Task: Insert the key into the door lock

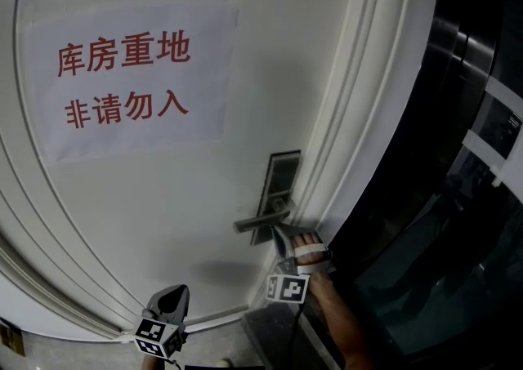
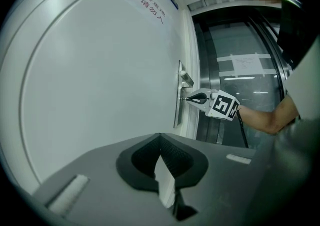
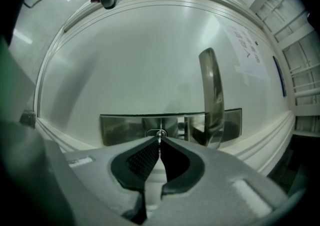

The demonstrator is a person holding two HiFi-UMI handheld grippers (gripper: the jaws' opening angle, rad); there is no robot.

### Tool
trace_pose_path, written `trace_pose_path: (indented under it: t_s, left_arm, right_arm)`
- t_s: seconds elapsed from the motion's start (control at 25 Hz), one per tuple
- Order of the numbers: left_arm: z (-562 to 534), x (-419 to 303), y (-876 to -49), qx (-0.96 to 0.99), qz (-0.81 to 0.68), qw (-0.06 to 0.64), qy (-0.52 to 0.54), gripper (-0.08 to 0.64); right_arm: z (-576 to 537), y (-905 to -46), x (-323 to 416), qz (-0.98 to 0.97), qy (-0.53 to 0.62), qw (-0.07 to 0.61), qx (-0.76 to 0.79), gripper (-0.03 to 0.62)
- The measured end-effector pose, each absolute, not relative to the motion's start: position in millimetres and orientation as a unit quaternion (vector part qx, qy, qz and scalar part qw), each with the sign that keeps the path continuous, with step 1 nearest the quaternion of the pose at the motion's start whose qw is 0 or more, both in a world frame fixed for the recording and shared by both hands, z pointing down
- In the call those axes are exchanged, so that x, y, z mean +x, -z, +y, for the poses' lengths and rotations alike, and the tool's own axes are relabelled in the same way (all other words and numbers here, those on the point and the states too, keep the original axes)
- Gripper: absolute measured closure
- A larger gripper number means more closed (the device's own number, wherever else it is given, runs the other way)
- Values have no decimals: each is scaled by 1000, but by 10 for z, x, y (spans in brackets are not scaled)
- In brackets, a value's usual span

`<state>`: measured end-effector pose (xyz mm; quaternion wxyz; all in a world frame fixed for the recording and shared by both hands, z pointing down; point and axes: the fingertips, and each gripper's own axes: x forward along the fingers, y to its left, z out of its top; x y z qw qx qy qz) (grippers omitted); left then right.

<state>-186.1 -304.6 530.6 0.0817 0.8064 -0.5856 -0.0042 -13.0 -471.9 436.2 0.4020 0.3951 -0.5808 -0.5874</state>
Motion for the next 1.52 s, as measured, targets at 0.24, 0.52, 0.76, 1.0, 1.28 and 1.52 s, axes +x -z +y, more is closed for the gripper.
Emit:
trace_pose_path:
  t_s: [0.24,0.52,0.76,1.0,1.28,1.52]
  left_arm:
    - [-3057,-1841,-5317,808,-583,83,5,557]
    - [-3054,-1850,-5330,807,-585,84,8,557]
    - [-3039,-1867,-5321,805,-587,83,10,557]
    - [-3009,-1890,-5300,804,-590,81,9,557]
    - [-2976,-1837,-5279,806,-586,78,9,557]
    - [-2918,-1796,-5264,807,-585,76,9,557]
  right_arm:
    - [-4716,-4364,-132,-578,590,400,397,580]
    - [-4716,-4365,-125,-579,594,394,397,580]
    - [-4700,-4377,-130,-594,586,380,400,578]
    - [-4664,-4425,-96,-624,567,369,391,460]
    - [-4564,-4240,-52,-623,578,321,417,371]
    - [-4464,-4212,-3,-645,557,307,424,373]
